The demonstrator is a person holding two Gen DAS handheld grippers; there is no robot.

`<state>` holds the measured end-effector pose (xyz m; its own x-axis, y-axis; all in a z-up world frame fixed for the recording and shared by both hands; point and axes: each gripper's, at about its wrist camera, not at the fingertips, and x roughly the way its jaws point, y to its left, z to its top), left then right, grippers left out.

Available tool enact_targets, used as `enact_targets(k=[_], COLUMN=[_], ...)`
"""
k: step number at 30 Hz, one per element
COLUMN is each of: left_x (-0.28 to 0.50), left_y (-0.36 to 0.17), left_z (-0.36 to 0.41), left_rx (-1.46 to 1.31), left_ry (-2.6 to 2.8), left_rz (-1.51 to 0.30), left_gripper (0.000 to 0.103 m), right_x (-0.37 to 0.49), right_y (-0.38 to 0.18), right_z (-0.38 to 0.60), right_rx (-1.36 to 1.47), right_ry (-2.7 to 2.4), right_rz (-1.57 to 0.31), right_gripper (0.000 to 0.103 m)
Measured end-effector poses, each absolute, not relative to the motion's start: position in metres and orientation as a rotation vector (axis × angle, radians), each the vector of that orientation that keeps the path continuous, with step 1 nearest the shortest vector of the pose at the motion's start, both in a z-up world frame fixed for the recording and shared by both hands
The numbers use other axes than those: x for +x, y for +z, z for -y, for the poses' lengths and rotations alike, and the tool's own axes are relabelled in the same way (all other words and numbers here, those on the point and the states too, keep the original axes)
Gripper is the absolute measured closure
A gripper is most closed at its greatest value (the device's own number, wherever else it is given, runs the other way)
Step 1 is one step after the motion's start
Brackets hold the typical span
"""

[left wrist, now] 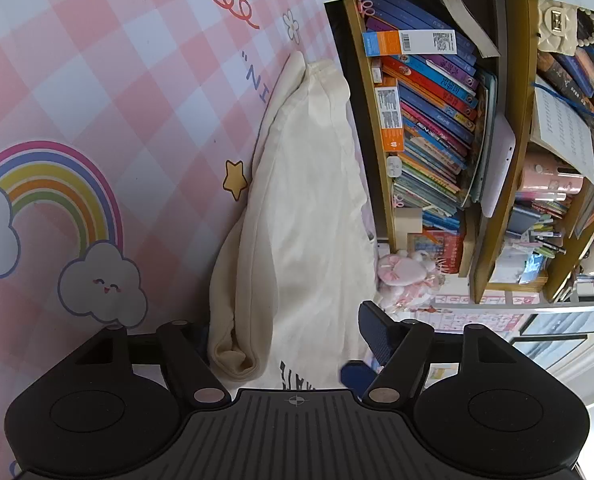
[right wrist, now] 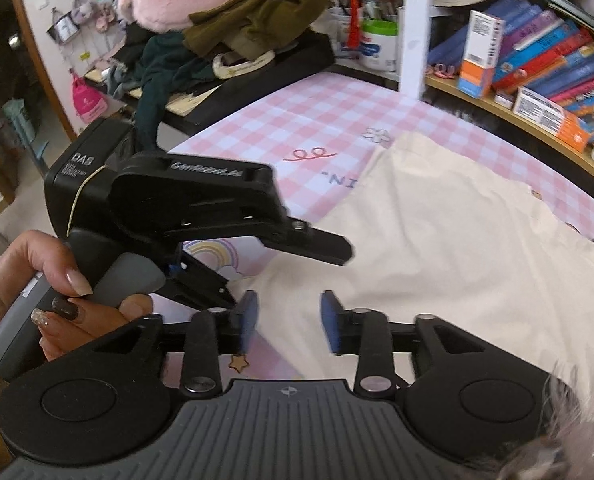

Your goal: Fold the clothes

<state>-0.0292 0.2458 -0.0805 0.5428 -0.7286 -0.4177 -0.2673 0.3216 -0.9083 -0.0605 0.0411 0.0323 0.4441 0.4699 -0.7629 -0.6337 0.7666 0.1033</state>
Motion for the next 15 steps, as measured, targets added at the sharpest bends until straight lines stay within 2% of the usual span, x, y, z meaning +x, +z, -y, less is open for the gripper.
enact_targets(k=[7, 9, 11, 15], left_x=[-0.028, -0.029, -0.03, -0.032], left_y=[-0.081, -0.082, -0.084, -0.087], left_z=[-0.245, -0.246, -0.247, -0.249], left_rx=[-1.247, -1.246, -1.246, -1.242], left_ry=[-0.383, -0.38, -0.374, -0.358], left_rz=[-1.002, -1.004, -1.006, -1.008], left_gripper=[0.035, 0.038, 0.044, 0.054], right_x=[-0.049, -0.043, -0.034, -0.01], right_y=[0.036, 0.037, 0.038, 0.038], right_z=[-0.008, -0.001, 0.004, 0.007], right_rx=[-0.185, -0.183, -0.188, -0.208], right_ry=[0.6, 0.566, 0.529, 0.461], right_rz=[-0.884, -0.886, -0.889, -0.904], right_gripper=[0.05, 0.046, 0.035, 0.026])
